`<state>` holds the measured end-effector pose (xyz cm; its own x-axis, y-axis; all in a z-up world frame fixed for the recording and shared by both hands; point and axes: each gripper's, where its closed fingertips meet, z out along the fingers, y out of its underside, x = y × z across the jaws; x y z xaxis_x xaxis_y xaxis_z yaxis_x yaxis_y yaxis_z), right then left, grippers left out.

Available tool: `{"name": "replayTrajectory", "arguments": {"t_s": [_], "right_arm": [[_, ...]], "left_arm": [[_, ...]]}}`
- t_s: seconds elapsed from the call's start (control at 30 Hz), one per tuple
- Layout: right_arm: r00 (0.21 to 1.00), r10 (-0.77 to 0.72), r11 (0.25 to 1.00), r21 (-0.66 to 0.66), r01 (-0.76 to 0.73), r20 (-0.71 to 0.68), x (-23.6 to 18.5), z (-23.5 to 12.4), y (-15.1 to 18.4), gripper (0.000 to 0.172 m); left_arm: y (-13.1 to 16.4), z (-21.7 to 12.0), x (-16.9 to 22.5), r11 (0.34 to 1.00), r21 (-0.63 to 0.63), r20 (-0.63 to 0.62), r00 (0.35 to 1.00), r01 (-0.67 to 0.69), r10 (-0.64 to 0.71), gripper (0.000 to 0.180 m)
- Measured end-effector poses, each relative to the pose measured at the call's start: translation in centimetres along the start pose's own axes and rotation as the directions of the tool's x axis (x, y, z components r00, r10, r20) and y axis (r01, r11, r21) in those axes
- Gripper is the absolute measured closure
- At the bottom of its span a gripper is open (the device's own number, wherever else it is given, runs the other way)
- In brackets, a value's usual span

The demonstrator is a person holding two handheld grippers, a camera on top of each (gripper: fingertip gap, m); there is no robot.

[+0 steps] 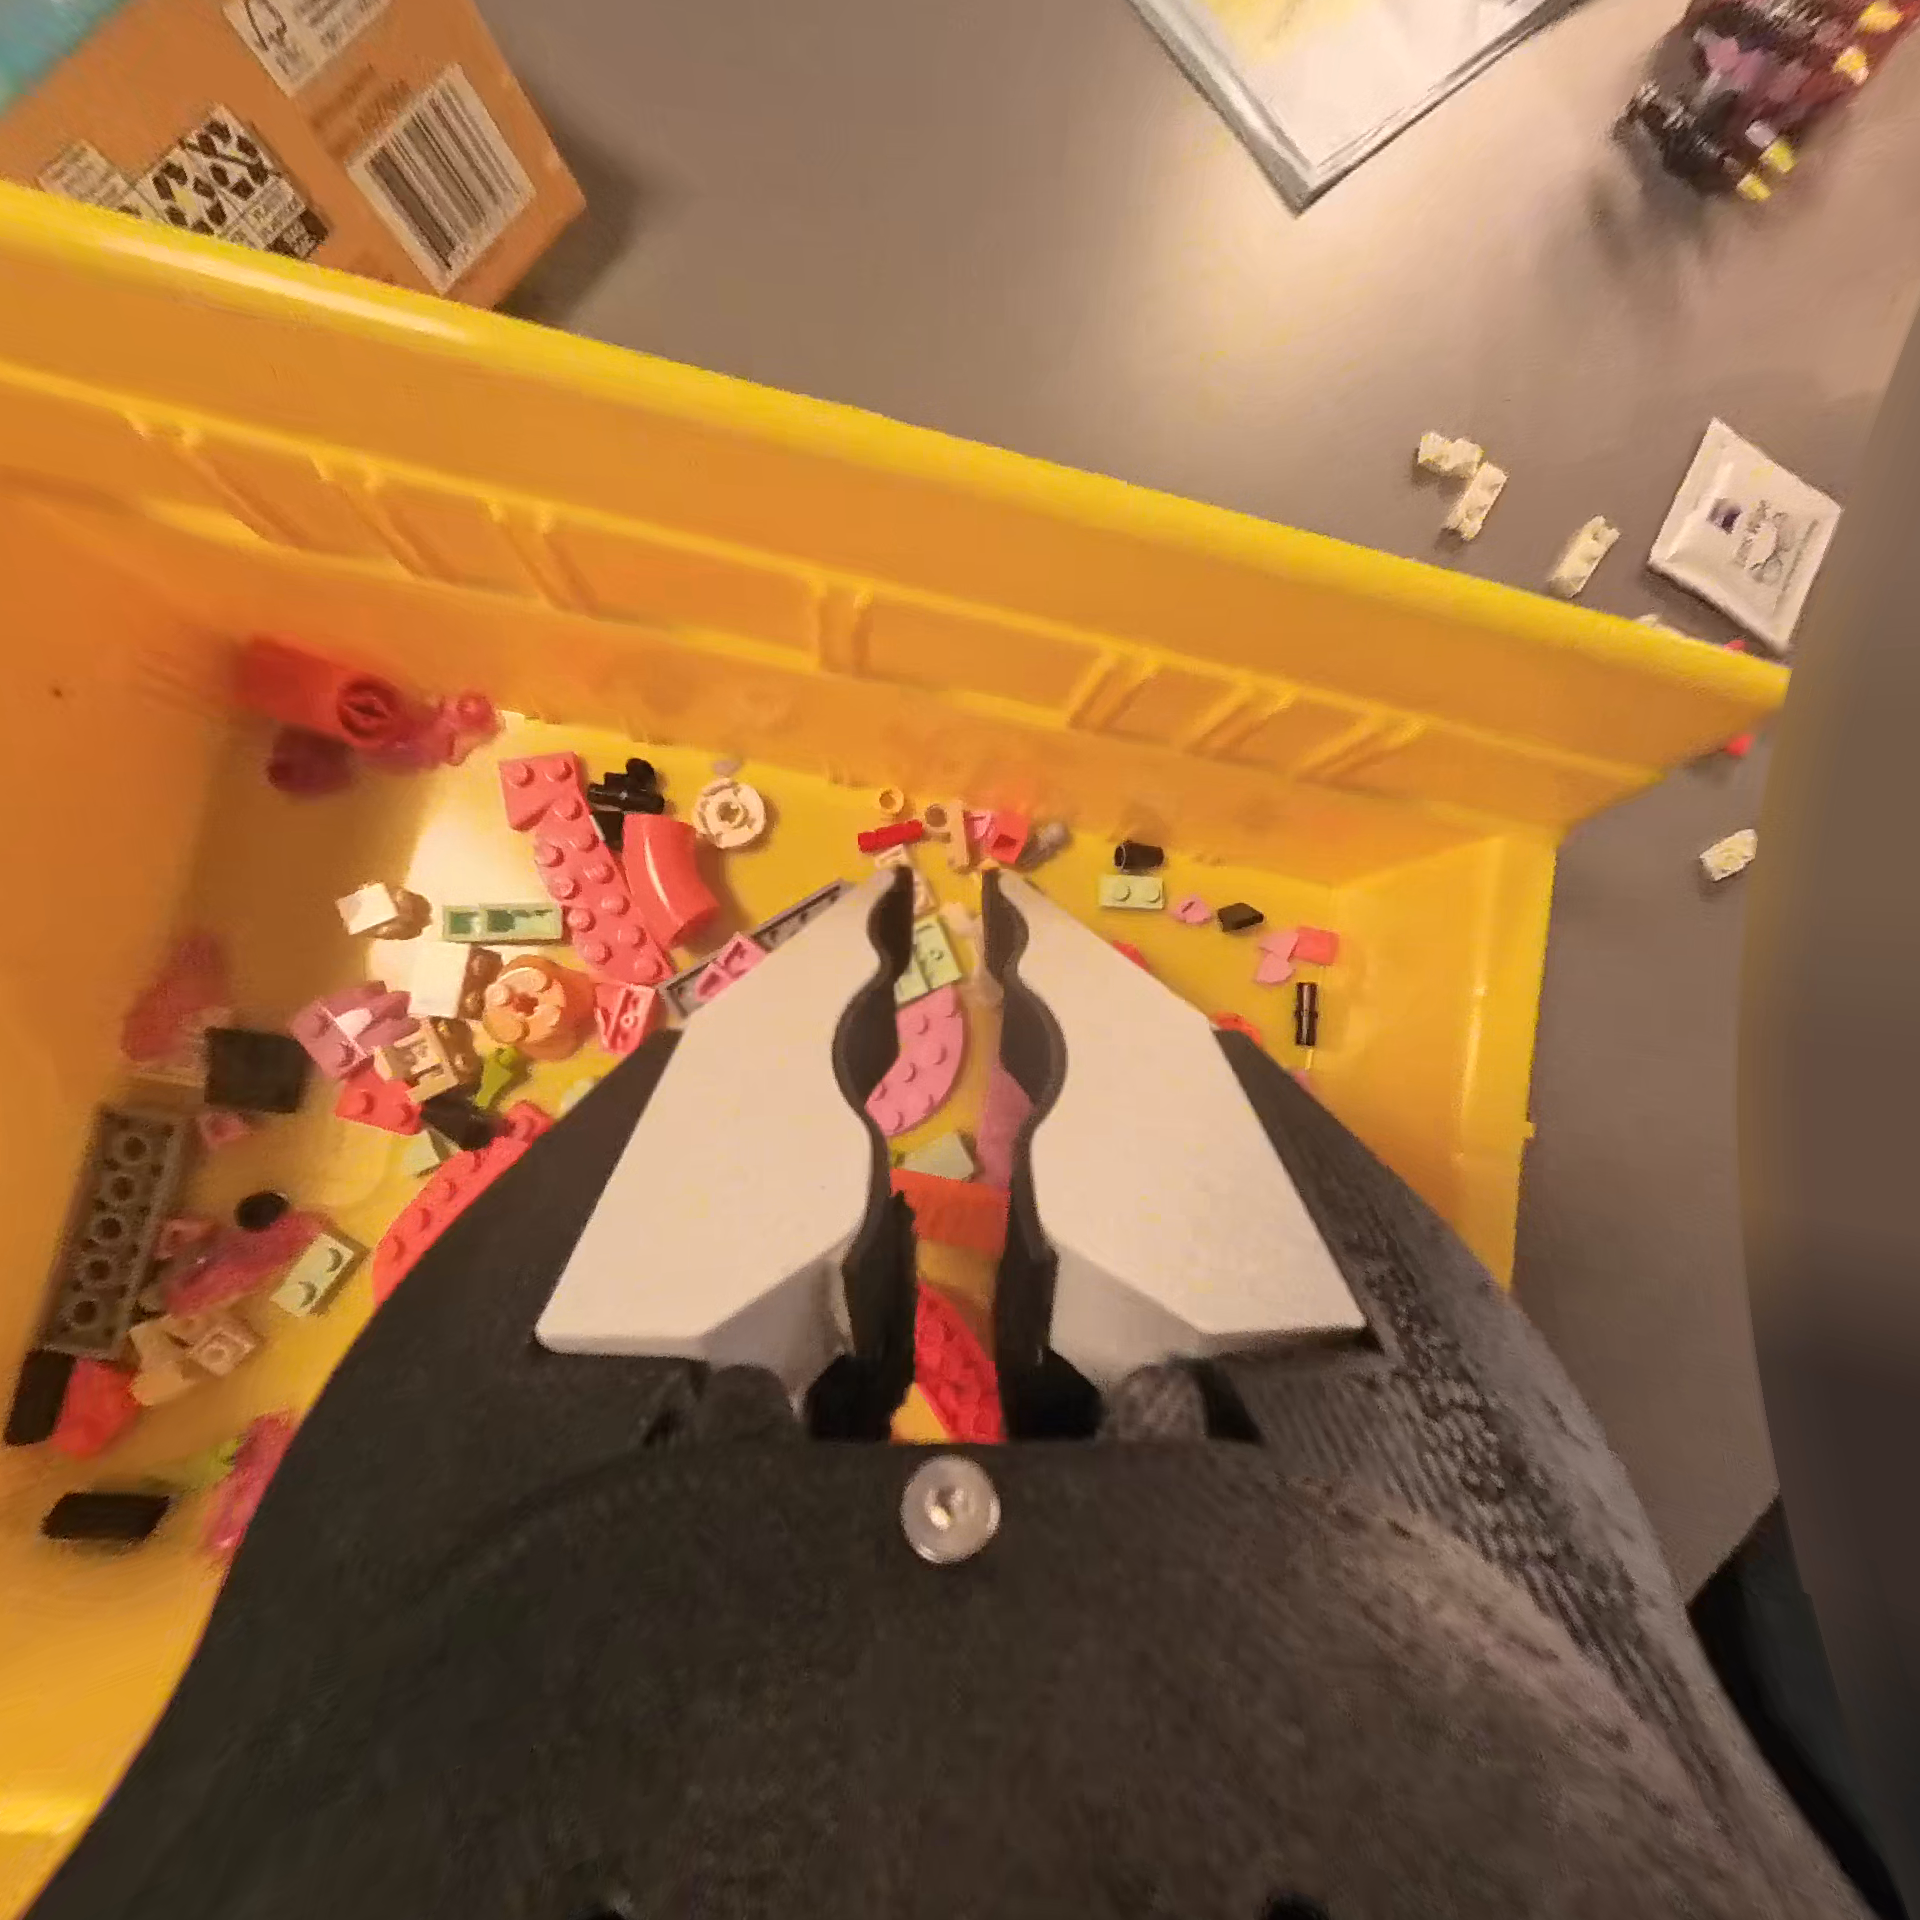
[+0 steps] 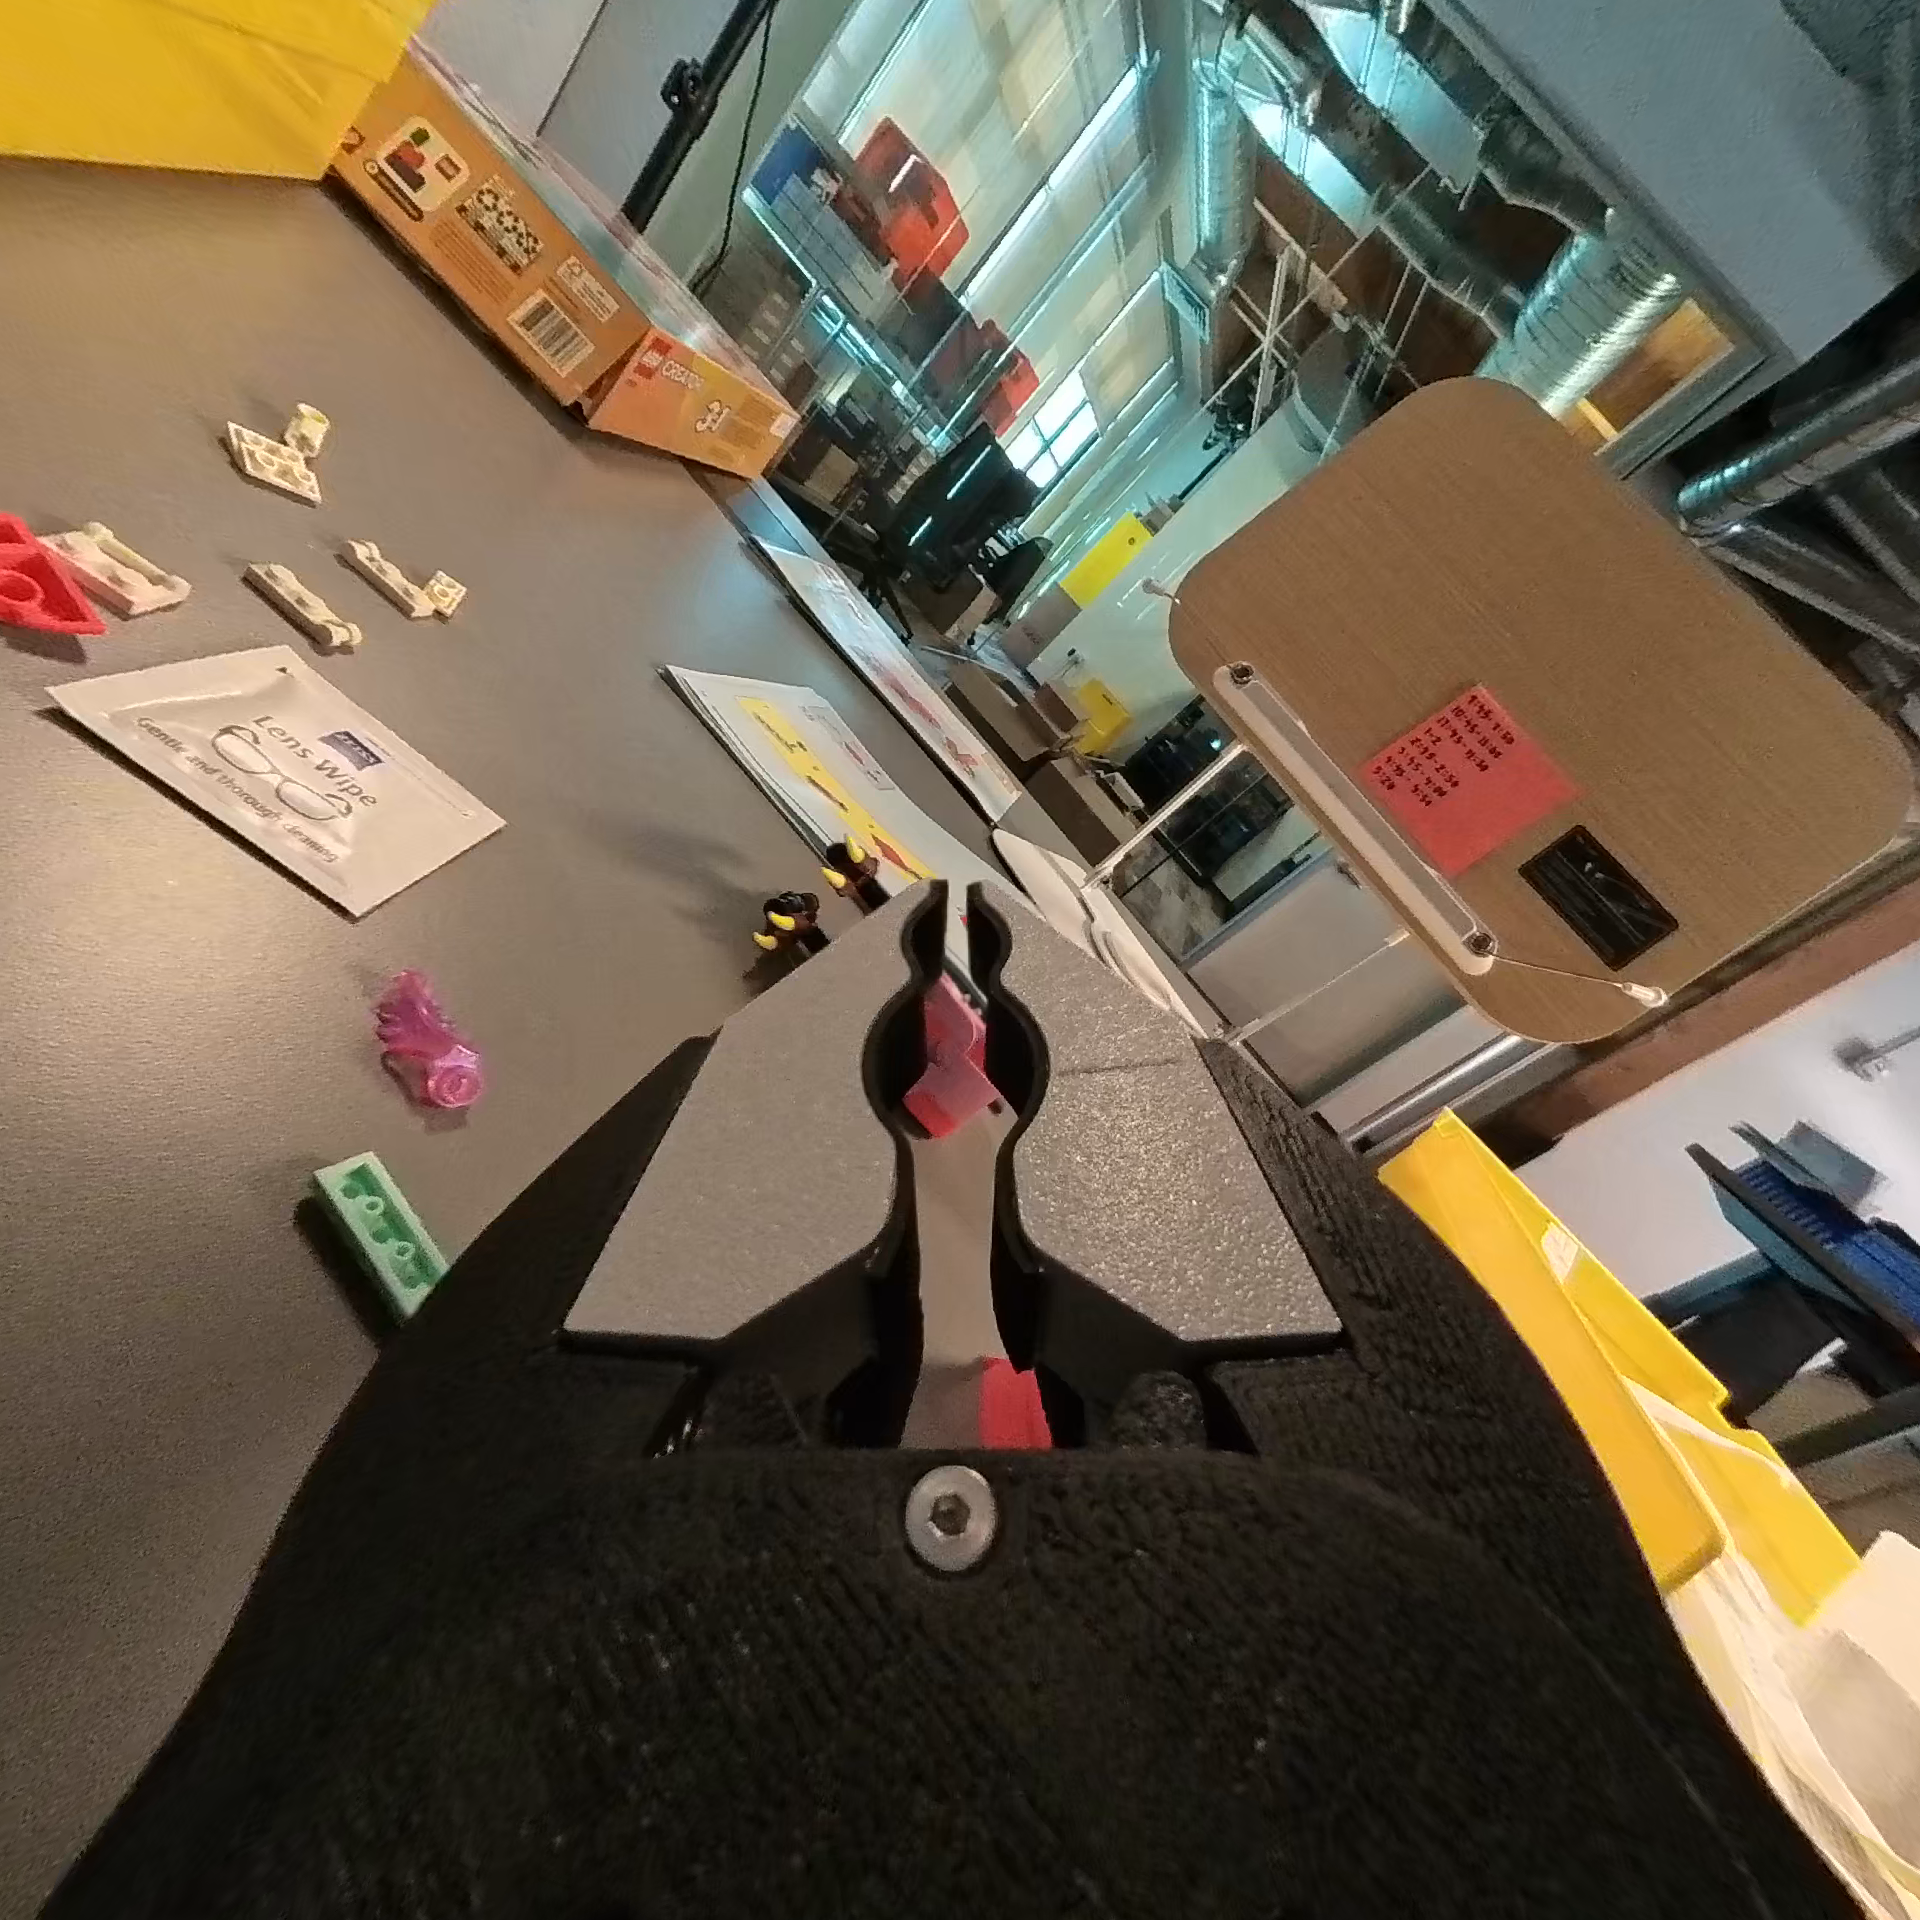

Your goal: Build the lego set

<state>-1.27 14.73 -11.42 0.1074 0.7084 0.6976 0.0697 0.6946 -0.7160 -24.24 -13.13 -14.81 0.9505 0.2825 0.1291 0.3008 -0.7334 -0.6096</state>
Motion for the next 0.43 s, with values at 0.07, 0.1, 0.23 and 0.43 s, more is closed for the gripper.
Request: {"name": "replayTrajectory", "arguments": {"t_s": [0.07, 0.1, 0.23, 0.43], "right_arm": [[1.0, -0.001, 1.0, 0.006, 0.001, -0.006, 0.2, 0.1, 0.0, 0.17], [1.0, -0.001, 1.0, 0.005, 0.001, -0.011, 0.4, 0.2, 0.1, 0.171], [1.0, -0.011, 1.0, 0.006, 0.012, -0.02, 0.5, 0.2, 0.1, 0.171], [0.999, -0.03, 1.0, 0.008, 0.03, -0.029, 0.6, 0.3, 0.1, 0.171]], "left_arm": [[-1.0, -0.5, 0.5, 0.998, 0.058, -0.042, 0.999, 0.022, -0.019, 0.175], [-1.5, -0.9, 0.7, 0.995, 0.093, -0.061, 0.998, 0.037, -0.031, 0.177], [-2.5, -1.7, 1.1, 0.981, 0.17, -0.135, 0.988, 0.097, -0.075, 0.179], [-3.8, -3.1, 1.3, 0.948, 0.251, -0.247, 0.96, 0.195, -0.132, 0.178]]}}
